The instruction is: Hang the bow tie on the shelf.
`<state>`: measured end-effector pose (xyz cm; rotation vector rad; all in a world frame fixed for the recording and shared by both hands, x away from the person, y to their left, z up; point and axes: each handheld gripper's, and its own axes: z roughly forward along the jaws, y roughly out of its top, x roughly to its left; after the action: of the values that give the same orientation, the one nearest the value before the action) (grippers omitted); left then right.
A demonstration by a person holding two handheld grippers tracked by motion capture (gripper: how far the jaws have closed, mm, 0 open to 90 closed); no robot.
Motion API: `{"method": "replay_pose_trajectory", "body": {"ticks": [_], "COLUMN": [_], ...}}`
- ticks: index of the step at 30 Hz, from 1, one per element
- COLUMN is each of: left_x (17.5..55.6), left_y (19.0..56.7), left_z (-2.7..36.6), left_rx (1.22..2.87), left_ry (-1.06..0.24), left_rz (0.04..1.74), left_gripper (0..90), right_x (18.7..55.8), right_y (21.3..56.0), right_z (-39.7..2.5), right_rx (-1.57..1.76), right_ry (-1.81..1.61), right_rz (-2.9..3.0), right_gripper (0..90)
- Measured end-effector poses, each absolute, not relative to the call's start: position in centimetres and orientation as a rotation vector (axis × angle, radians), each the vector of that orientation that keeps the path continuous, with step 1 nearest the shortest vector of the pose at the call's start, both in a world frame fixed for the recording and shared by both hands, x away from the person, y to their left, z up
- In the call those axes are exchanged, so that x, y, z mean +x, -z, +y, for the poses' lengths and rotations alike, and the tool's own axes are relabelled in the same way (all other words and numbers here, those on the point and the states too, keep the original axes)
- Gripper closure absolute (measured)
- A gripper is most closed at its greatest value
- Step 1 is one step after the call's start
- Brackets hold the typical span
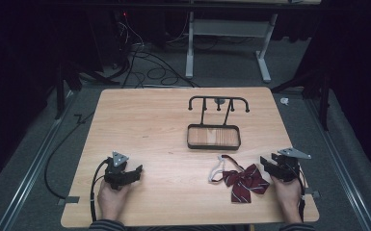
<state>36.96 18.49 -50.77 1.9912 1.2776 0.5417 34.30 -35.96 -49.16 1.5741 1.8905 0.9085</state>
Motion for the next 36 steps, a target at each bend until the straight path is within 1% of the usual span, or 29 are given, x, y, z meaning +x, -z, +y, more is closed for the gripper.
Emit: {"method": "replay_pose_trajectory", "body": {"ticks": [9,19,31,36], "left_x": [37.0,37.0,37.0,37.0], "left_y": [50.8,50.8,50.8,50.8], "left_z": [18.5,18.5,18.5,18.5], "left_rx": [1.993,1.992,1.992,1.99], "left_ry": [-0.543,-0.542,-0.542,-0.539], "left_rz": [1.277,1.277,1.277,1.277], "left_gripper": [28.6,28.6,28.7,28.7], "right_x": [33.4,32.7,32.9,33.1], "right_y": [48.0,47.3,46.7,46.8], "right_z": [-35.6,-34.5,-32.3,-31.6], "right_rx": [1.538,1.517,1.433,1.42], "right_ry": [-0.97,-1.033,-1.059,-1.061], "right_rz": [1.906,1.953,2.034,2.059], "right_gripper": [53.3,60.7,67.0,67.7]}}
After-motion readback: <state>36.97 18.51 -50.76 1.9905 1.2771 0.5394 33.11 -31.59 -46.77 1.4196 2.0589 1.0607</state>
